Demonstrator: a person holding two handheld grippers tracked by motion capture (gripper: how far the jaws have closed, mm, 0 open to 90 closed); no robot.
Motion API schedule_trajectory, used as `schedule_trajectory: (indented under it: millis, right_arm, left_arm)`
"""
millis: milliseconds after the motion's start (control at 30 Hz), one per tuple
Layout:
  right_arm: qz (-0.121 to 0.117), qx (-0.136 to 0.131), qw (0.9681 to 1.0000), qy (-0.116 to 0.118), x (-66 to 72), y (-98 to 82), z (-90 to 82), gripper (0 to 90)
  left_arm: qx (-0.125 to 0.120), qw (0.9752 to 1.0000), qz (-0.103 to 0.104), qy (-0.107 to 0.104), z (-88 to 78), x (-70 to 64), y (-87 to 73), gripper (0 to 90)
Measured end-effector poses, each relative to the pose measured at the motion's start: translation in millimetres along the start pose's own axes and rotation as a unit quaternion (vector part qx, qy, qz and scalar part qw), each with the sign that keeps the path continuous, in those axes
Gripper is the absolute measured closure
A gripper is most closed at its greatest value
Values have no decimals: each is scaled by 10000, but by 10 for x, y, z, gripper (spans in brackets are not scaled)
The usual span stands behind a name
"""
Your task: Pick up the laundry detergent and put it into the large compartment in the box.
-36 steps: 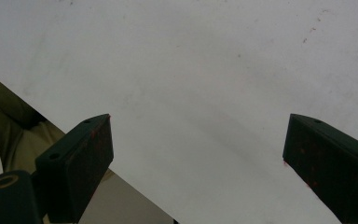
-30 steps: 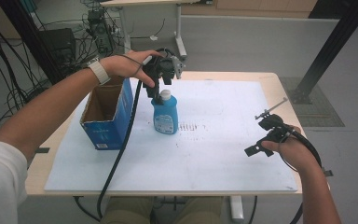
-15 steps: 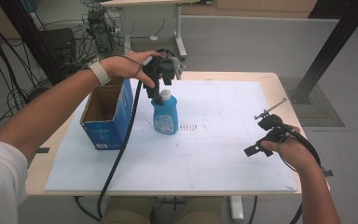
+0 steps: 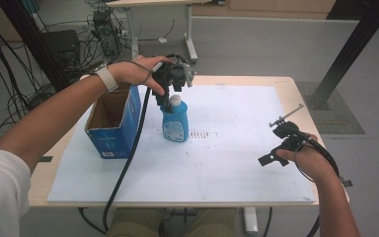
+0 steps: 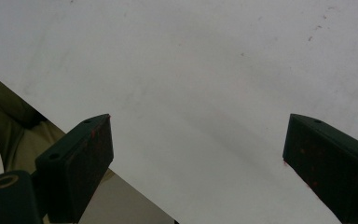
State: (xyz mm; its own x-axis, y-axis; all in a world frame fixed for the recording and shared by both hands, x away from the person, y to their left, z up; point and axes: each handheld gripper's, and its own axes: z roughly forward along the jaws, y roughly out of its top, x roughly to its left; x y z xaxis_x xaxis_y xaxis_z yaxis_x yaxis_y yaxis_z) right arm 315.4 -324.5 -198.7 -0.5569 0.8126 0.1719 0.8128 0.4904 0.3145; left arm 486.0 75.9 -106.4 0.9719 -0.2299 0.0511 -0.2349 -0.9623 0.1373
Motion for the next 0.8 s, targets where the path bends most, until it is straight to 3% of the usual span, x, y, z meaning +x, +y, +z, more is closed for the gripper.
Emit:
schedule_trajectory:
  millis: [800]
  right_arm:
    - [83,-31,10000,22,-21,-94,22,82]
  left_arm:
    - [142,9998,94,-85,339,-14,93,98]
